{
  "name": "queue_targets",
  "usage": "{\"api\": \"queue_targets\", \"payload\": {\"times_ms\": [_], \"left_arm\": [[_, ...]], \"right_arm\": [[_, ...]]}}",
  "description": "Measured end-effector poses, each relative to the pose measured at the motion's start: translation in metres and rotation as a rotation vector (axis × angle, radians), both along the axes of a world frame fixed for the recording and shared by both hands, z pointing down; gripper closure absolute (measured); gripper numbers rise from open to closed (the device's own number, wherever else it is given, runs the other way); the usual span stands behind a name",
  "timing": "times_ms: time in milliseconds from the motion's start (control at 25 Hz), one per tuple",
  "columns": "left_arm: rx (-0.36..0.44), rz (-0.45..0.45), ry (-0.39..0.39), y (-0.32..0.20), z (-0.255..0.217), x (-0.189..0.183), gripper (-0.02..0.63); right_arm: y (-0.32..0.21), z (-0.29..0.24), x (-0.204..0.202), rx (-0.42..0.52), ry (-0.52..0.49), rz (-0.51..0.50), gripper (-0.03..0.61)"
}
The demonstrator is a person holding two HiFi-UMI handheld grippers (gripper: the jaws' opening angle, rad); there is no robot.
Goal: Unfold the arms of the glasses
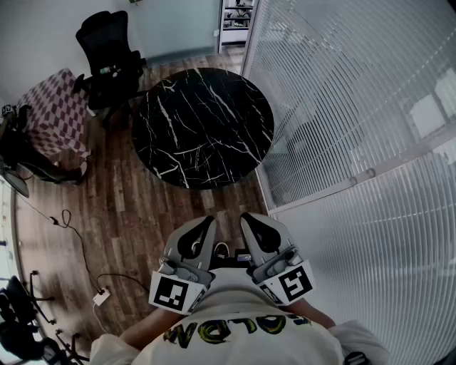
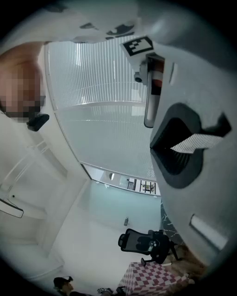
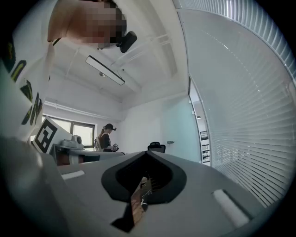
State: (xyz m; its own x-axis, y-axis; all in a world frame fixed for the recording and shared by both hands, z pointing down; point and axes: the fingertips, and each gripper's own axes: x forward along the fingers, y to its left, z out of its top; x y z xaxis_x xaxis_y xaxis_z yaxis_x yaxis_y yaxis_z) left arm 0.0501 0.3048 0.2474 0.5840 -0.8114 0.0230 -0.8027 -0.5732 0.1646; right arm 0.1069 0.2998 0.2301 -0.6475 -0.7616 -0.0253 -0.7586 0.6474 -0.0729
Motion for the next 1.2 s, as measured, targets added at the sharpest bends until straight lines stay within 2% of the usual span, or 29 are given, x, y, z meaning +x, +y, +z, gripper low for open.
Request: {"api": "queue_targets", "payload": {"times_ms": [440, 680, 920, 1200], "left_arm": [[-0.019, -0.013, 0.005, -0.004, 0.006, 0.006, 0.611], [-0.040, -0.022, 0.009, -0.005, 0.013, 0.005, 0.611], [-0.052, -0.043, 0.008, -0.026, 0.016, -0.017, 0.611], [-0.075, -0.014, 0.004, -0.084, 0.030, -0.051, 0.611]], "right_arm": [[-0.001, -0.001, 0.002, 0.018, 0.021, -0.024, 0.575], [-0.009, 0.009, 0.001, -0.015, 0.020, -0.026, 0.575], [-0.030, 0.014, -0.016, -0.038, 0.027, -0.038, 0.575], [-0.087, 0.026, -0.052, -0.064, 0.041, -0.016, 0.575]]}}
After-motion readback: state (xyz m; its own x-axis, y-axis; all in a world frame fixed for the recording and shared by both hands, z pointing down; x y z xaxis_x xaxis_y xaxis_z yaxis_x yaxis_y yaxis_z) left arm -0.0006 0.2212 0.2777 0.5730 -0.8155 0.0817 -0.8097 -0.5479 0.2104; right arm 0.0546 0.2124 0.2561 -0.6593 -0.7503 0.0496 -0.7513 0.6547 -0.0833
